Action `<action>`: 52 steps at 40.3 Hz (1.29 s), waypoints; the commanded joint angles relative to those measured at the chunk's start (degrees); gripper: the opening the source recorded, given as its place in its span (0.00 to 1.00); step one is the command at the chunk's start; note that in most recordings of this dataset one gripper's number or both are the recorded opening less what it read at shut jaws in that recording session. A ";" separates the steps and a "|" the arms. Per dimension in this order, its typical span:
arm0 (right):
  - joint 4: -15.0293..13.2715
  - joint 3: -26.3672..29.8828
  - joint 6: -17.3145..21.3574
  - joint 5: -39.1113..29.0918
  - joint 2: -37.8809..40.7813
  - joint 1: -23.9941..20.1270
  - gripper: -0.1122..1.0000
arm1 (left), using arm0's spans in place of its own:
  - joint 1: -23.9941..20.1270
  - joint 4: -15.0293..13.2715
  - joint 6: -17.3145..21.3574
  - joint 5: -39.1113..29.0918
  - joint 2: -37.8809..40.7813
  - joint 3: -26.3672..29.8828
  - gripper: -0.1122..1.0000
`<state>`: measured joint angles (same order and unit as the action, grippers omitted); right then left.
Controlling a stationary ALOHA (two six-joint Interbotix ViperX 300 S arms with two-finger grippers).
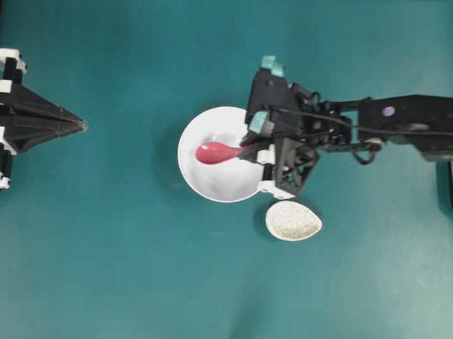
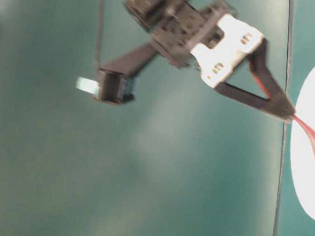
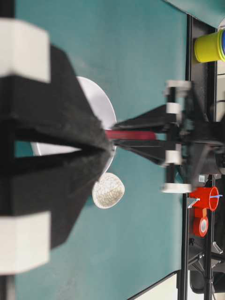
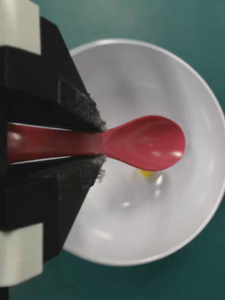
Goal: Scoop the yellow hexagonal prism block from the bowl with a spoon using the right arm.
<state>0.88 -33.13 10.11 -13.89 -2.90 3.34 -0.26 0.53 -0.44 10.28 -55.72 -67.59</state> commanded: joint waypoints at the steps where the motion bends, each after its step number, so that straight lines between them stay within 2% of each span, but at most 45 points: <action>1: -0.18 1.67 0.18 -4.66 -4.75 0.00 0.31 | -0.09 0.09 -0.09 0.35 0.35 1.32 0.13; 8: 0.26 1.76 0.62 -11.87 -8.00 0.00 0.31 | -0.09 0.00 -0.09 0.26 0.44 1.32 0.13; 19: 0.00 3.43 4.66 -22.06 -6.86 0.00 0.31 | 0.00 0.09 -0.09 0.35 0.35 1.32 0.13; 28: 0.26 7.47 4.75 -24.96 -3.69 0.00 0.31 | -0.09 0.00 -0.09 0.26 0.44 1.23 0.13; 39: 0.35 14.50 4.66 -35.86 1.32 0.35 0.31 | -0.09 0.09 -0.09 0.26 0.44 1.23 0.13; 46: 0.53 17.84 4.57 -40.08 3.52 0.35 0.31 | -0.09 0.09 -0.09 0.26 0.44 1.14 0.13; 52: 1.85 18.90 4.57 -42.54 4.22 0.26 0.31 | -0.09 0.09 -0.09 0.26 0.44 1.14 0.13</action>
<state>1.93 -15.82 14.59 -55.55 2.02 3.60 -0.26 0.53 -0.44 10.28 -55.72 -67.50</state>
